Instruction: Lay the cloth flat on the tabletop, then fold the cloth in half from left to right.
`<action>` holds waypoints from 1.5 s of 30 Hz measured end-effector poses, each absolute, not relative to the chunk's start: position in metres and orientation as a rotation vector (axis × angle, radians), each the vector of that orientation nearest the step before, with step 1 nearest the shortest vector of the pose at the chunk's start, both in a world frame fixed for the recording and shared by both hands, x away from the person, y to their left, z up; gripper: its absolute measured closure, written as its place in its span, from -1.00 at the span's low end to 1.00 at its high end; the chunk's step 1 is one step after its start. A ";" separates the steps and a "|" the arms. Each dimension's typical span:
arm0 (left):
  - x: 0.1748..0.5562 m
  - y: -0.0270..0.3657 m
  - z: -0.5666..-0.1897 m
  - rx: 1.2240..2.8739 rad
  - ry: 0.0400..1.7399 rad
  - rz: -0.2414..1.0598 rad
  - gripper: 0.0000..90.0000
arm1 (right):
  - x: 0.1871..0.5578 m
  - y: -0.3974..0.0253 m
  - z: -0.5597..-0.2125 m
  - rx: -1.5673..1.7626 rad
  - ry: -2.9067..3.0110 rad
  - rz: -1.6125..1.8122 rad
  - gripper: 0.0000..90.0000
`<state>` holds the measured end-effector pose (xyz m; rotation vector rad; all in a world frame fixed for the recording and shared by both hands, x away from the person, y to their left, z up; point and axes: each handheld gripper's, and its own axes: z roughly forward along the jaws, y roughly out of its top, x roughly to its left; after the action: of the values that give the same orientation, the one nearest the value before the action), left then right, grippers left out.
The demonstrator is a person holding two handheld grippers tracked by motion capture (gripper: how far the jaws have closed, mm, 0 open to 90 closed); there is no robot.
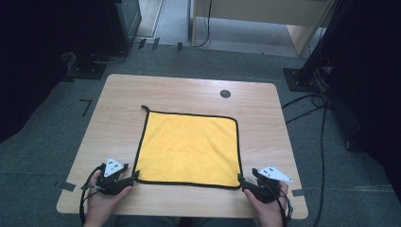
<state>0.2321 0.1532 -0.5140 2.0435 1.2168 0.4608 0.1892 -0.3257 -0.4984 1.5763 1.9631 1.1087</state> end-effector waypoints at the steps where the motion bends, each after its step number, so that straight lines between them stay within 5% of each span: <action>1: 0.232 0.153 -0.514 2.046 1.215 0.463 -0.03 | 0.190 -0.325 -0.497 1.568 1.968 1.122 -0.34; 10: 0.232 0.152 -0.515 2.041 1.216 0.459 -0.15 | 0.210 -0.310 -0.481 1.516 2.000 1.168 -0.51; 31: 0.232 0.151 -0.515 2.062 1.197 0.473 -0.19 | 0.289 -0.244 -0.424 1.366 2.070 1.153 -0.33; 45: 0.231 0.149 -0.515 2.072 1.191 0.489 -0.19 | 0.343 -0.182 -0.417 1.323 2.153 1.219 -0.15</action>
<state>0.2309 0.1492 -0.5154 2.0717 1.1909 0.4885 0.3429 -0.1817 -0.4171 1.3227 2.1525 1.2186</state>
